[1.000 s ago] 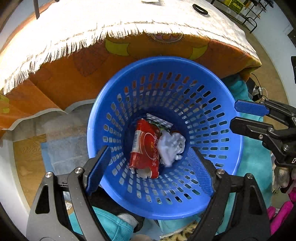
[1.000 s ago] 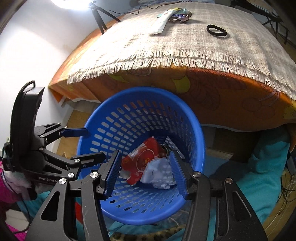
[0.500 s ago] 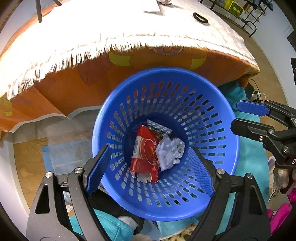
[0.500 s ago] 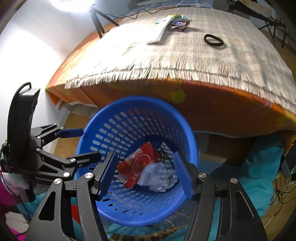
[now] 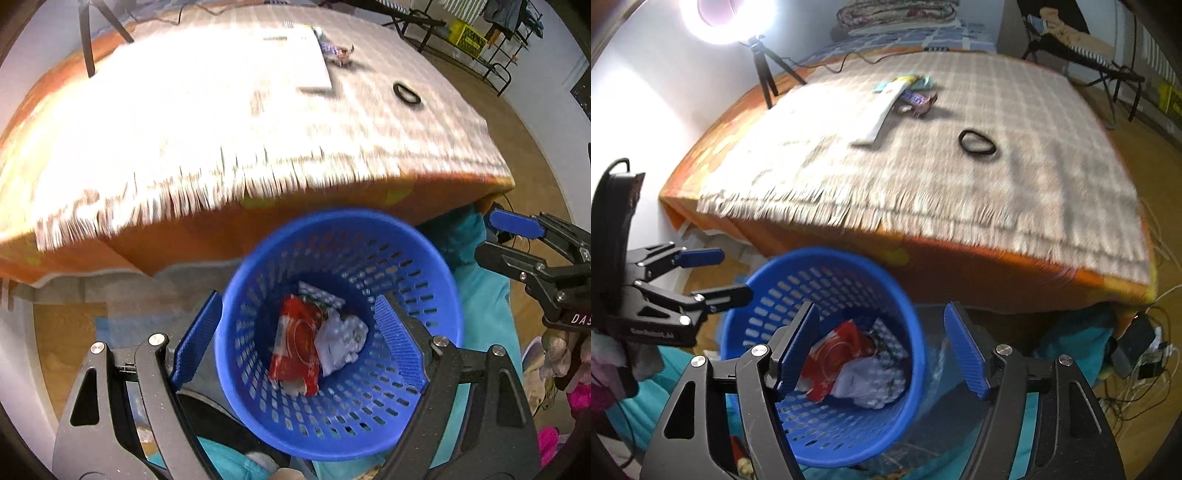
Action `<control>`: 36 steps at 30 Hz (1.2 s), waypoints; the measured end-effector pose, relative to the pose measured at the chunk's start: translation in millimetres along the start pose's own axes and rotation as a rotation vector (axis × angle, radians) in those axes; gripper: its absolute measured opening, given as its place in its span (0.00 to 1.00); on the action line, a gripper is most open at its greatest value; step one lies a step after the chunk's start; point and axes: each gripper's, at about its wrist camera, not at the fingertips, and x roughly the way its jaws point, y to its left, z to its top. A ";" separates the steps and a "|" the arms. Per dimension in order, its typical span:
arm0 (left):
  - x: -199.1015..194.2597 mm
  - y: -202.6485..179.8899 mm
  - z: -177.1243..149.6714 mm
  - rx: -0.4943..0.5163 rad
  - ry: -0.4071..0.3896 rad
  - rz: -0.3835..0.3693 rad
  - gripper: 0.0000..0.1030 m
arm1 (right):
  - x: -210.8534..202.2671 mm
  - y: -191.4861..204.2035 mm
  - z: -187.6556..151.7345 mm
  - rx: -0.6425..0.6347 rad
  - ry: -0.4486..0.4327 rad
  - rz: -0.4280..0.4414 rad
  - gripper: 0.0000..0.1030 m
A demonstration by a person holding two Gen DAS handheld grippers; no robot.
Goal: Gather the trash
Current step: 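Move both open tools back over the bed toward the white tube and hair tie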
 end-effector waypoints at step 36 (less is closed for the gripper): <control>34.3 -3.6 164.9 0.004 -0.116 -0.017 0.82 | 10.9 -60.4 85.8 -0.068 -0.169 -0.154 0.69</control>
